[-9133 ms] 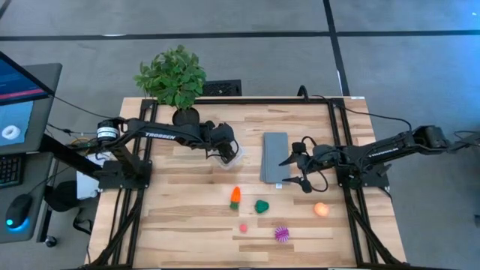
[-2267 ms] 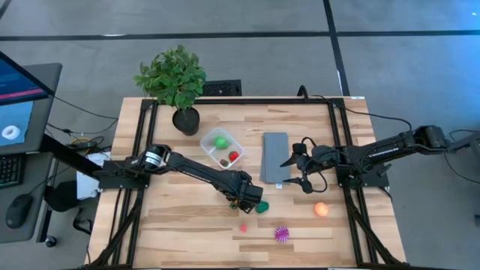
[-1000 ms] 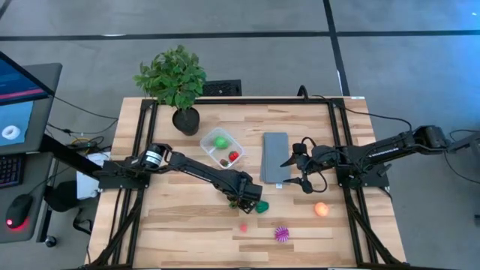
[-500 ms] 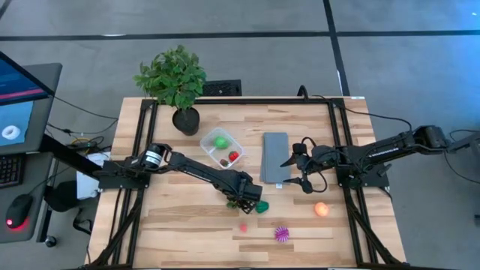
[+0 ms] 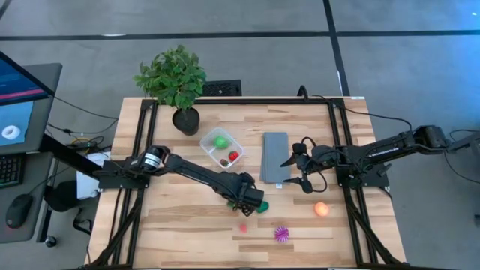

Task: Pick and placing Produce into tupperware
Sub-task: Put the orange carrot into the transparent bin

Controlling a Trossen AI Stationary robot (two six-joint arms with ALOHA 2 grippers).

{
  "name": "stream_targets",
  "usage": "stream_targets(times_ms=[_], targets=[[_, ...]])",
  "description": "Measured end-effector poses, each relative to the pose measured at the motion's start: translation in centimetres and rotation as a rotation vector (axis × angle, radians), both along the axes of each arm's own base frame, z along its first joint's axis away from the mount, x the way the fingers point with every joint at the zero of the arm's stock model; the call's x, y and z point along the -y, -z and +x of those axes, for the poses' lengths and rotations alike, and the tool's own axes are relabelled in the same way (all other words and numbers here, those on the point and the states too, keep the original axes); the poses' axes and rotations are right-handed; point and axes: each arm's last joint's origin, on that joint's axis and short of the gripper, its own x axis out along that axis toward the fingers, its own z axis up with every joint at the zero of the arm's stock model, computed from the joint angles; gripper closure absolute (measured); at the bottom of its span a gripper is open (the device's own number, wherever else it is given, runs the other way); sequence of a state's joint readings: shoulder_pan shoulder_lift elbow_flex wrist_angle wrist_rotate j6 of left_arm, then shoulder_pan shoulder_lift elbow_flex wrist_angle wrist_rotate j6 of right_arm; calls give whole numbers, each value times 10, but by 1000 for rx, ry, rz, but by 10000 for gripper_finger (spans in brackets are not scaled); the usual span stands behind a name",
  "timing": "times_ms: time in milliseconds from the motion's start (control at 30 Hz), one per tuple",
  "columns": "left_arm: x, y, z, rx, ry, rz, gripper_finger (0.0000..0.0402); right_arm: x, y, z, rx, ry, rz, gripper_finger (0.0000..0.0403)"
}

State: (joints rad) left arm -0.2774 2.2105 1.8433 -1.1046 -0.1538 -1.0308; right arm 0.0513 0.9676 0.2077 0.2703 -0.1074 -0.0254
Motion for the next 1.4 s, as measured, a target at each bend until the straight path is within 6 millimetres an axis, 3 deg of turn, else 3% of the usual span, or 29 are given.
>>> stream_targets(times_ms=[333, 600, 833, 1400], targets=[[4, -50, -7, -13, 32, 203, 232, 0, 0, 0, 0, 0, 0, 85], [-8, -73, -16, -94, 50, 321, 232, 0, 0, 0, -2, 8, 16, 85], [-31, -75, -12, -133, 90, 375, 232, 0, 0, 0, -2, 9, 16, 85], [-114, -76, -3, -244, 133, 424, 232, 0, 4, -2, -57, 22, 36, 85]])
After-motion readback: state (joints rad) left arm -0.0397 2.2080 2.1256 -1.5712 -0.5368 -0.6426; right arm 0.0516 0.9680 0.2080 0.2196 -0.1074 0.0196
